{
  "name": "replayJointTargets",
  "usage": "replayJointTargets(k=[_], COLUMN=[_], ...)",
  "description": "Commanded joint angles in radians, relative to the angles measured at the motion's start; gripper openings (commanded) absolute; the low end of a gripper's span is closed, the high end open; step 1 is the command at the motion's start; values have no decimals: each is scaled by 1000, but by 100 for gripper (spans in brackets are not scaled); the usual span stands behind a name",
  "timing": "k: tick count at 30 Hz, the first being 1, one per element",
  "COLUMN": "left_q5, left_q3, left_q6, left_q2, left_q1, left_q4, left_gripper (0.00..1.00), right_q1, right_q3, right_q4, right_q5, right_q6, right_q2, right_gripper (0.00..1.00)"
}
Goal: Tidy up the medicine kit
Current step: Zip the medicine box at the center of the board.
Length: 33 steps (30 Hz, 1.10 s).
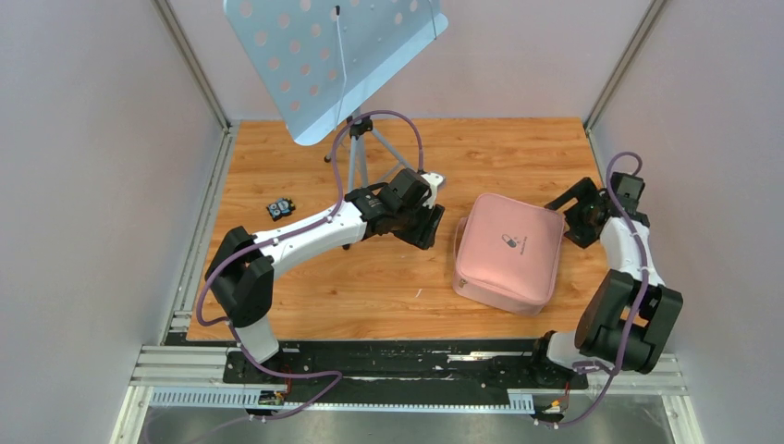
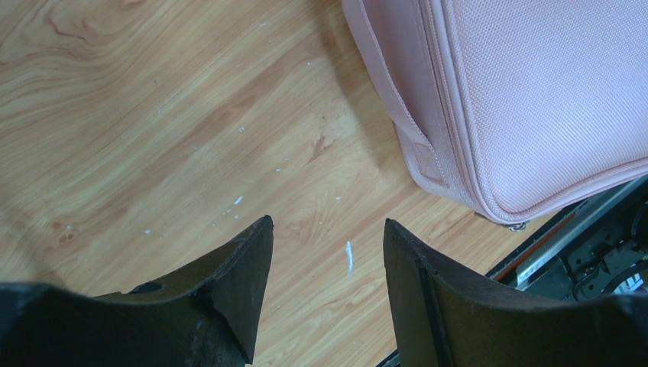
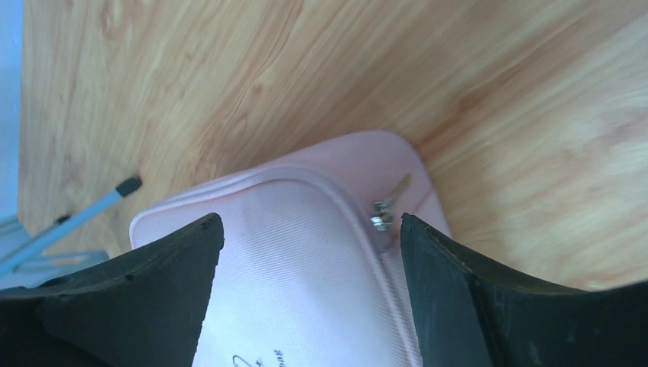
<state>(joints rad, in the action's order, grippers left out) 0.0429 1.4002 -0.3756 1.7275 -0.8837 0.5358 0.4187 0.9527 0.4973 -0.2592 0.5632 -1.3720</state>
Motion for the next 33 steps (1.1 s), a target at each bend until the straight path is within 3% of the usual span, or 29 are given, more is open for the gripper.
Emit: replayJointTargets(k=[1, 8, 13, 17, 21, 27, 33], left_q5=[-37, -40, -40, -29, 9, 95, 105], left_q3=[-4, -18, -35, -52, -73, -136, -249], left_q6=[23, 28, 28, 27, 23, 7, -47], left_q2=[-39, -60, -88, -107, -128, -191, -276], left_q1=[5, 14, 14, 14, 14, 10, -27], left_q4=[-3, 3, 5, -2, -7, -38, -108], left_gripper=[64, 64, 64, 64, 64, 65, 65], right_q1=[-122, -323, -321, -310, -307, -311, -327], right_q3=[23, 262, 356, 251, 71, -199, -411], right_q4=[-66, -101, -1, 24, 82, 209, 248], right_q5=[-93, -166, 82, 223, 231, 87, -117], right_q6=[17, -72, -115, -68, 24, 210, 452], right_q2=[-23, -204, -212, -47, 186, 621, 862], right_gripper=[84, 85, 90, 95, 97, 95, 91])
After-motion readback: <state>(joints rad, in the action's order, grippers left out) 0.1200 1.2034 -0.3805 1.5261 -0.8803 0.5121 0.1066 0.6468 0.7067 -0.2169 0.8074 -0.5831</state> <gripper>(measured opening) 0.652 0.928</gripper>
